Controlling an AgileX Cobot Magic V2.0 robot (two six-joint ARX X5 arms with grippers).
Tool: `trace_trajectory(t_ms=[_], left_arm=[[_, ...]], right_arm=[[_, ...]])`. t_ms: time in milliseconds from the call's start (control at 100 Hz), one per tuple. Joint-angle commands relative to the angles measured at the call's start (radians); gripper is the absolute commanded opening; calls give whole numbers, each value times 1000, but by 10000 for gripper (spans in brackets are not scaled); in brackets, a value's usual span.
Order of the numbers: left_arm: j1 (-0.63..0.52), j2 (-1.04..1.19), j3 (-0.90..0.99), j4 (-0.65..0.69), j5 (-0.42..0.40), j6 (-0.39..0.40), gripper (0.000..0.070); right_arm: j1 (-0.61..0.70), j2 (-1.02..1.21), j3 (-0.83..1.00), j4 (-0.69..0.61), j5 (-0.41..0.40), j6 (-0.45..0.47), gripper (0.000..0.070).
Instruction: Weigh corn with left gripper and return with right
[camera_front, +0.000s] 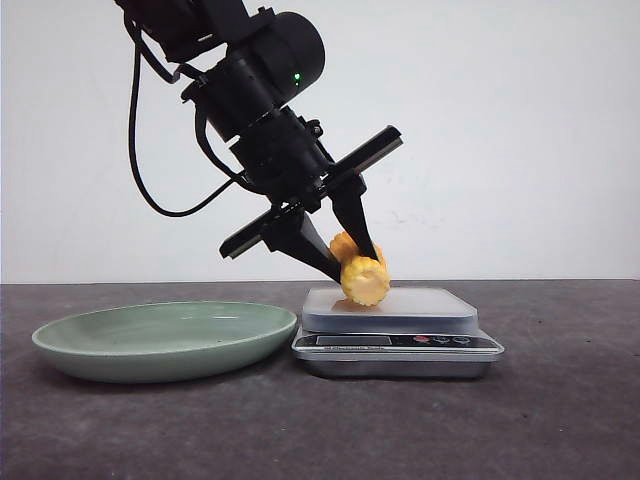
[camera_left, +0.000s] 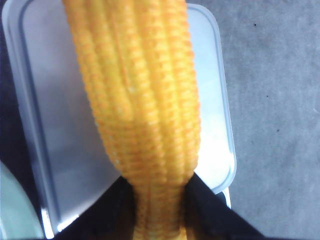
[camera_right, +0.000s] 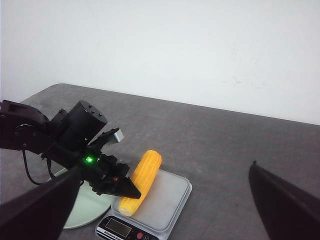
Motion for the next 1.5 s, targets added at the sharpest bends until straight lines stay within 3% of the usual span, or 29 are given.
trace_trajectory(t_ms=[0,60,140,180,320,380,510,540,780,1020,1340,1490], left_arm=[[-8,19,20,8,-1,-1,12],[-8,19,20,-6,-1,-1,105],[-8,19,20,-23,-6,-1,338],[-8,19,20,-29,-10,0,380],[-8,19,20,-28,-12,2,387],[-7,19,21,-28,-9,2,421],[-3,19,43,-41,0,2,673],[-3,19,51,-45,1,2,700],[-3,13,193,-190,5,61,700],[-3,-44,379,-407,-80,172,700],[-16,-313,461,-433,-208,251,700],[-16,-455,460,-543,-212,319,395]], right_arm=[[1,8,14,7,0,11,671],[1,8,14,8,5,11,671],[1,8,14,8,6,11,671],[1,8,14,10,6,11,671],[1,8,14,14,6,11,670],[1,8,14,14,6,11,670],[1,8,14,14,8,11,670],[1,8,14,14,11,11,670],[1,8,14,14,24,10,670],[0,8,14,13,25,10,670],[0,9,12,2,28,-2,670],[1,9,10,-3,32,-10,670]])
